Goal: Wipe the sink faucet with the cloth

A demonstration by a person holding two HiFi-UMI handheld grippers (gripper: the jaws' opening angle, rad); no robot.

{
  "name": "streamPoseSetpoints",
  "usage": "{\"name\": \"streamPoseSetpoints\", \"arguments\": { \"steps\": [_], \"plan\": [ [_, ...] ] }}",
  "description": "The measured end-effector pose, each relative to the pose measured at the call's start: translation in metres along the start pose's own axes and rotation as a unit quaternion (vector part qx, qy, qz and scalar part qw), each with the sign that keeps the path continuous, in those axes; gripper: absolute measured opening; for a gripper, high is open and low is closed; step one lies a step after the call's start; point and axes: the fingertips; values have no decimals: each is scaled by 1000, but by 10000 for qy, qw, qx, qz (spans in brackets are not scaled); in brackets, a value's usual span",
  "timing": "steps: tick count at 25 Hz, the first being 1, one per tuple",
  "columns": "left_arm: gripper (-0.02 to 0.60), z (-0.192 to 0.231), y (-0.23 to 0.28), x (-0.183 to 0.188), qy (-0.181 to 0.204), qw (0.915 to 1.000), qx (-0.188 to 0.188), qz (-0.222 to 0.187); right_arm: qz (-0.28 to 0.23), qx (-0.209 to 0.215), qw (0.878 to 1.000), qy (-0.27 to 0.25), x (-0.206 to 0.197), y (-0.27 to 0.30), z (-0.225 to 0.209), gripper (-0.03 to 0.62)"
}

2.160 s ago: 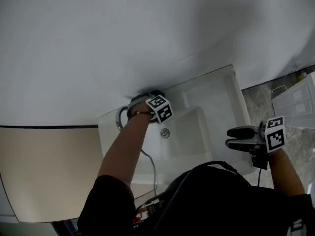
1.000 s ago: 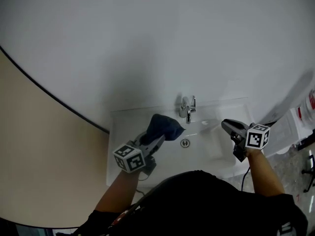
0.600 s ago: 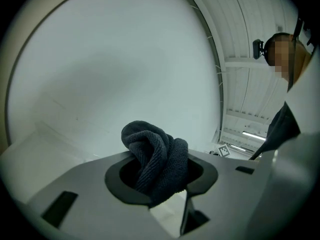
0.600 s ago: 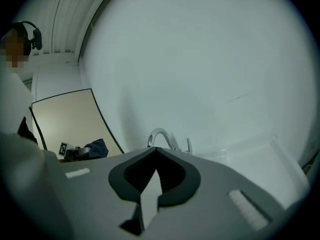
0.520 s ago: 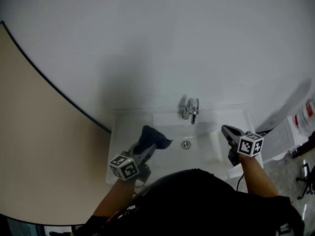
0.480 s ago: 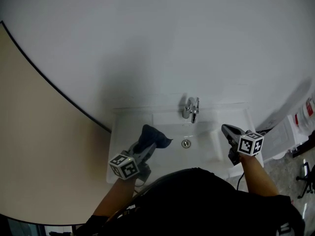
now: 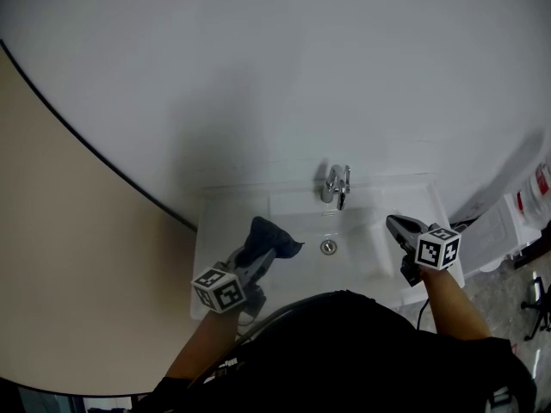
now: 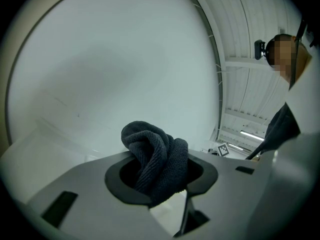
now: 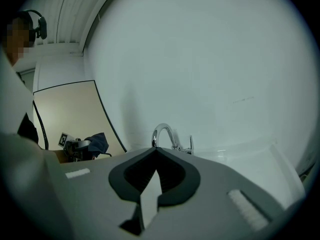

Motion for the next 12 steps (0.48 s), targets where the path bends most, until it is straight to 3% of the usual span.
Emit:
{"name": "streamPoseSetpoints", "arguments": {
  "steps": [12],
  "plan": [
    [144, 3, -4, -3, -77, 10000, -29, -22, 34, 102, 9999, 20, -6, 7, 6, 0]
  ]
}}
Point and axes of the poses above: the fingertips, and each gripper's own axes: y forward along the fingers, z to its left, x out of its top, and after that the axes turned 9 degrees about -y, right-handed
